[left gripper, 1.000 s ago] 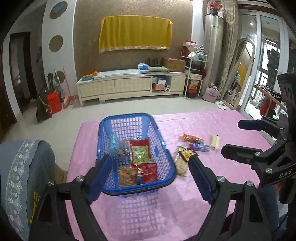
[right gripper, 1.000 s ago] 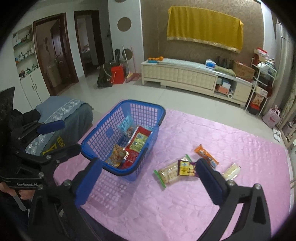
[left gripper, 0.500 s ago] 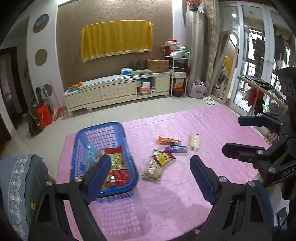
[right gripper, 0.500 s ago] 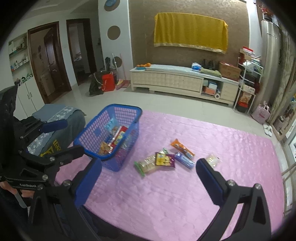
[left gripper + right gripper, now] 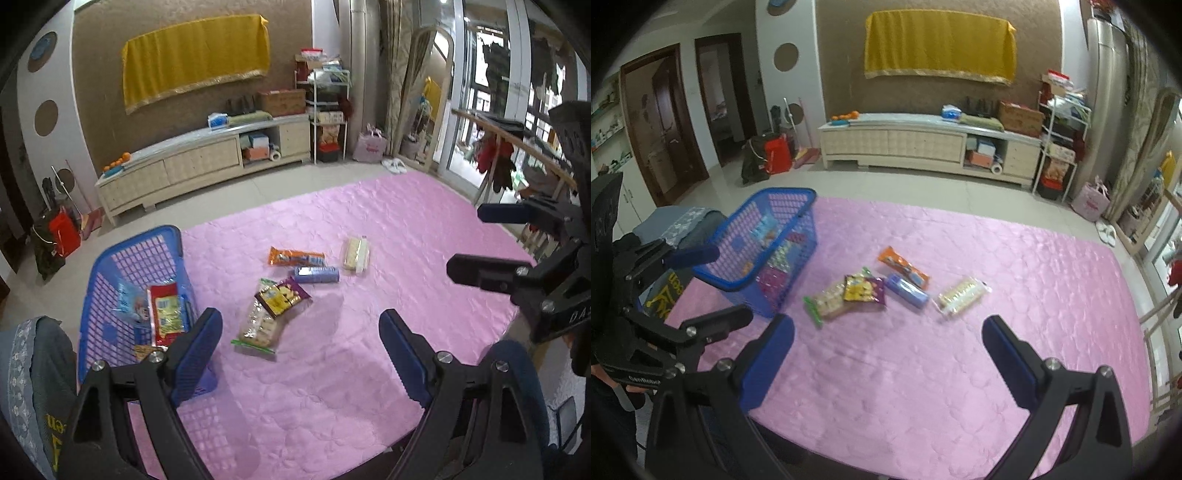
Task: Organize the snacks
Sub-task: 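Move both tools back over the remaining snacks, then grasp the cracker pack with the left tool while the right tool grasps the blue Doublemint box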
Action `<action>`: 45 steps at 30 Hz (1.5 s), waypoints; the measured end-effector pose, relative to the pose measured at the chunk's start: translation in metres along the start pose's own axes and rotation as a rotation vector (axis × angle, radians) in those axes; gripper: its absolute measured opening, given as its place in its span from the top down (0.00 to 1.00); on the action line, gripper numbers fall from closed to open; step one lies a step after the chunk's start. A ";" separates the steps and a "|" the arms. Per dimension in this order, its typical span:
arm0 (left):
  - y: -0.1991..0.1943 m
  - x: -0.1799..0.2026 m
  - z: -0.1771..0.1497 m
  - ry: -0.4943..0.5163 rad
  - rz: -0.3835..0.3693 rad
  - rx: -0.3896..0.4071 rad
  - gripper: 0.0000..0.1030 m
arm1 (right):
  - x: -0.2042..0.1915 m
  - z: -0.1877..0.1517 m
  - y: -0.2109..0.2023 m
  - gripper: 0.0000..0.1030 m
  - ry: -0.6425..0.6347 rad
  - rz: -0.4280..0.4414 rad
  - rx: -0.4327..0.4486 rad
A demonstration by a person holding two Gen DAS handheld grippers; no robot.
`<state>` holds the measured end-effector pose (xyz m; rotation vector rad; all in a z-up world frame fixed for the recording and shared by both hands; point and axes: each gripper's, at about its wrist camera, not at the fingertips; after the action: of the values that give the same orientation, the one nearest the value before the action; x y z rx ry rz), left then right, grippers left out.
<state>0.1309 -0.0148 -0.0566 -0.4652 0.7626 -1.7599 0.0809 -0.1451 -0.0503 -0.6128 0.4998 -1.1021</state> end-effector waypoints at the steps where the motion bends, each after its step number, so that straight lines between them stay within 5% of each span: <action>1: 0.005 0.002 -0.001 -0.001 -0.003 -0.010 0.17 | 0.004 -0.003 0.004 0.00 0.006 -0.002 -0.009; 28: 0.136 -0.002 -0.028 -0.011 -0.034 -0.222 0.17 | 0.051 -0.041 0.126 0.00 0.073 -0.030 -0.214; 45: 0.209 -0.042 -0.019 -0.002 0.026 -0.301 0.17 | 0.061 -0.032 0.169 0.00 0.071 -0.032 -0.225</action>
<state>0.2762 -0.0086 -0.2133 -0.6548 1.0337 -1.6261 0.1953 -0.1545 -0.1924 -0.7821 0.6834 -1.1085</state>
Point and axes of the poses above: each gripper's, at about its wrist camera, not at the fingertips, and y roughly the way its jaws point, x to its right, z to its top, and after that the axes turned 2 degrees about y, right-handed
